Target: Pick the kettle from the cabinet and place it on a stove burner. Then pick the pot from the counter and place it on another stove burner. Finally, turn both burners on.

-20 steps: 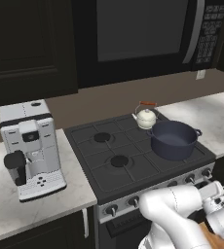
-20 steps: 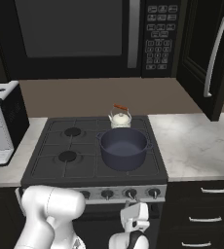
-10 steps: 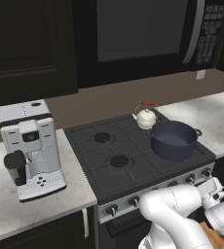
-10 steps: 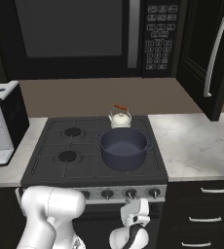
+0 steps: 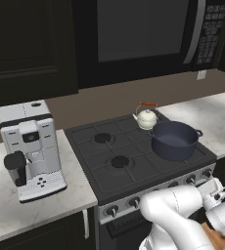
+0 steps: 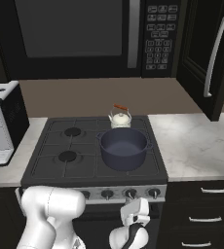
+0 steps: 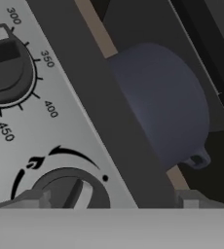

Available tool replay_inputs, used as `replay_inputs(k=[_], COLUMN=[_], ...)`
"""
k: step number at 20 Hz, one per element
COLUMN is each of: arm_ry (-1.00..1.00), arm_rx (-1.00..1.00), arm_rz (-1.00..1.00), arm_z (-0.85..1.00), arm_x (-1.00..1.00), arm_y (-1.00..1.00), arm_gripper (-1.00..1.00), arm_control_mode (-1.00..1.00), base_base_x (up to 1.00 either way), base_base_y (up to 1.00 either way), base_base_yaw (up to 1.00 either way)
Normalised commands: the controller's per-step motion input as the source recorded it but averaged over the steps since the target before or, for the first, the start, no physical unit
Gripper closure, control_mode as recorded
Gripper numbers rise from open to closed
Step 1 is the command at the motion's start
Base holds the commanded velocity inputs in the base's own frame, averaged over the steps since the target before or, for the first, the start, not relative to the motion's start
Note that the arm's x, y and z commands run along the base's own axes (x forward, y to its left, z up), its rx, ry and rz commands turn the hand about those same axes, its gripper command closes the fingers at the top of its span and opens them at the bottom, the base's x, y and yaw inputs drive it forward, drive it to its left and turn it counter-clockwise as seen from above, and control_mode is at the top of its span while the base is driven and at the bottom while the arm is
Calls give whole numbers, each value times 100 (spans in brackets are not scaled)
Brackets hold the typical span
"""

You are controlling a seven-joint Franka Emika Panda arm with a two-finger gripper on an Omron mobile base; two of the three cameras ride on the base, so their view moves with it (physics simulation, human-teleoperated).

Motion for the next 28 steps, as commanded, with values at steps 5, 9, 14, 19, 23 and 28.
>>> replay_inputs(k=[5, 9, 14, 19, 23, 28], arm_ry=[-3, -1, 0, 0, 0, 0], arm_rx=[0, 0, 0, 0, 0, 0], arm_rz=[-1, -1, -2, -4, -5, -5], arm_z=[0, 0, 0, 0, 0, 0], arm_x=[0, 0, 0, 0, 0, 0], arm_y=[-17, -25, -32, -36, -37, -37], arm_gripper=[-100, -100, -100, -100, -100, -100], arm_control_mode=[-100, -100, -100, -100, -100, -100], base_base_x=[0, 0, 0, 0, 0, 0], base_base_y=[0, 0, 0, 0, 0, 0], base_base_yaw=[0, 0, 0, 0, 0, 0])
